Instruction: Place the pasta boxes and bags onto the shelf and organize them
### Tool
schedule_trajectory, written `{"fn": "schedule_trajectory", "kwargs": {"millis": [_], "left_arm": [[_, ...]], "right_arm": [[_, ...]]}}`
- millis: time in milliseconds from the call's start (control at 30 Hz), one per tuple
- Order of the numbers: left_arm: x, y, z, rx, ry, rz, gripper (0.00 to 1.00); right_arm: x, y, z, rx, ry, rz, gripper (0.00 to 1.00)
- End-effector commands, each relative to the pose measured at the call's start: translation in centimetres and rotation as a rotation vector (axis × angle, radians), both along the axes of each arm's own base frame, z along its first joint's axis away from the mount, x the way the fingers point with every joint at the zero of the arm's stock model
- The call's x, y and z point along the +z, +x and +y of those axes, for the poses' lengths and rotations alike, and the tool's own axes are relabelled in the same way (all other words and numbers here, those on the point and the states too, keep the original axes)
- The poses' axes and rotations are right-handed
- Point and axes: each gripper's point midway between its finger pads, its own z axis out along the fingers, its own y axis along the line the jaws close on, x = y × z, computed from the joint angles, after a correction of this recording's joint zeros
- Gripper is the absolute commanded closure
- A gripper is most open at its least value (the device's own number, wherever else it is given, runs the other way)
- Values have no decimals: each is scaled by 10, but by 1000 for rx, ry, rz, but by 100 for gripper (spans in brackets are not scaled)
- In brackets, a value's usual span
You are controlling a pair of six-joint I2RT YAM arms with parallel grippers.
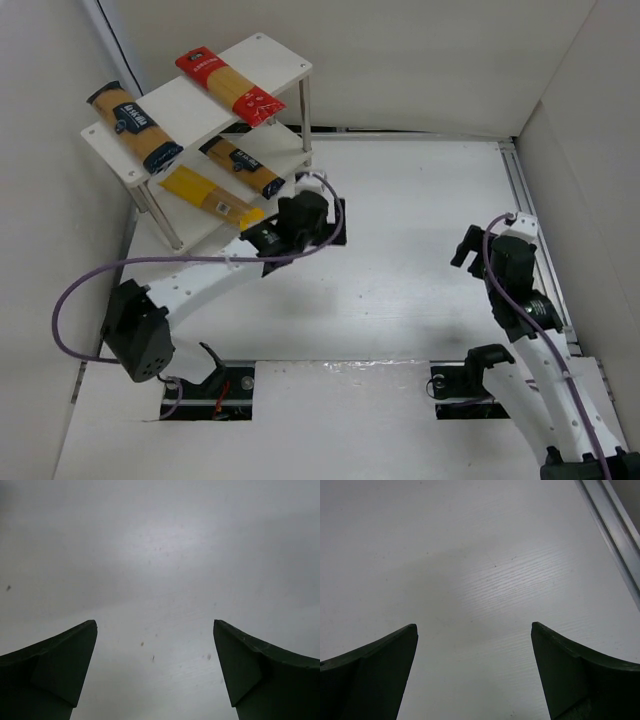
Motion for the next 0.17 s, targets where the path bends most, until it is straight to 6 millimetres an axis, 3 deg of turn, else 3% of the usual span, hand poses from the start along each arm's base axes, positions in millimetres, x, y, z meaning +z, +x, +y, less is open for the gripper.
{"fn": "schedule_trajectory", "kwargs": {"millis": [0, 133], "left_arm": [[20, -7, -12, 14, -122, -79, 0], [-5, -18, -12, 12, -80, -30, 0]], "right_arm": [[28, 10, 9, 52, 15, -90, 1], [26, 10, 14, 93, 20, -135, 1]]}}
